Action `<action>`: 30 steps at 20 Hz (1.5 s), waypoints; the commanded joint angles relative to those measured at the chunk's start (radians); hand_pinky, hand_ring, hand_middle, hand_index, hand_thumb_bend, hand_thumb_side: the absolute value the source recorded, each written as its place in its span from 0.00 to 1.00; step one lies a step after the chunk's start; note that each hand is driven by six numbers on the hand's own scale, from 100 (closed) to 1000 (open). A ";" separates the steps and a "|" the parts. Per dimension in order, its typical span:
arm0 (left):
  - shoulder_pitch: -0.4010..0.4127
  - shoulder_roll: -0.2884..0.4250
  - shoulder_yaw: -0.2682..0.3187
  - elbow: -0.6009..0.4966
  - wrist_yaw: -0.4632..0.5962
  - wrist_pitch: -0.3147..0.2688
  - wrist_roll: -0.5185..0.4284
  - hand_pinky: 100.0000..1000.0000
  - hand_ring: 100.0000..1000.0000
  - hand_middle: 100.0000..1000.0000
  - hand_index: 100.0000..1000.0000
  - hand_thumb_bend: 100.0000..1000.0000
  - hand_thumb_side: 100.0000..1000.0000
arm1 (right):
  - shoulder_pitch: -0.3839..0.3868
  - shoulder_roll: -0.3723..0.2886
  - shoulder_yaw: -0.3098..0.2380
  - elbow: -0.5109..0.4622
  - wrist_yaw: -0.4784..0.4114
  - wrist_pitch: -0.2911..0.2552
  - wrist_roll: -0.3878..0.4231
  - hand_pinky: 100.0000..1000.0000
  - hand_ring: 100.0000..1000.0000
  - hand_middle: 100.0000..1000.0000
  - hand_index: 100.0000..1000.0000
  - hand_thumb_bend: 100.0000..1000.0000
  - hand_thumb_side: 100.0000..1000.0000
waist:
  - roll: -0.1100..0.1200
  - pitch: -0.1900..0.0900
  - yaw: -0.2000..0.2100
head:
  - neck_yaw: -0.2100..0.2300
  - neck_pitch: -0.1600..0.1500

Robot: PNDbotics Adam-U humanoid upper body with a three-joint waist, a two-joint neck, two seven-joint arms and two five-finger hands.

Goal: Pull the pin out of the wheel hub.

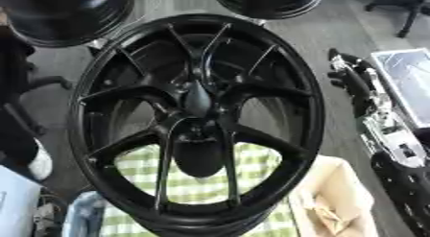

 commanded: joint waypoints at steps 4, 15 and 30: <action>0.017 -0.015 0.022 0.045 -0.015 -0.006 -0.033 0.89 0.82 0.77 0.93 0.69 0.72 | -0.010 -0.021 -0.010 -0.023 -0.006 -0.001 -0.003 0.75 0.67 0.60 0.77 0.24 0.43 | -0.003 -0.006 -0.006 | 0.008 -0.017; 0.013 -0.053 0.045 0.000 0.070 -0.031 0.102 0.85 0.79 0.73 0.88 0.37 0.73 | -0.014 -0.021 -0.009 -0.025 -0.010 -0.001 -0.002 0.75 0.67 0.60 0.77 0.24 0.43 | -0.008 -0.006 -0.008 | 0.009 -0.014; 0.002 -0.267 -0.046 -0.133 0.606 -0.272 0.344 0.81 0.76 0.72 0.84 0.33 0.74 | -0.041 -0.013 -0.003 -0.058 -0.007 -0.002 -0.010 0.75 0.67 0.60 0.77 0.25 0.42 | -0.021 -0.004 -0.021 | 0.040 -0.011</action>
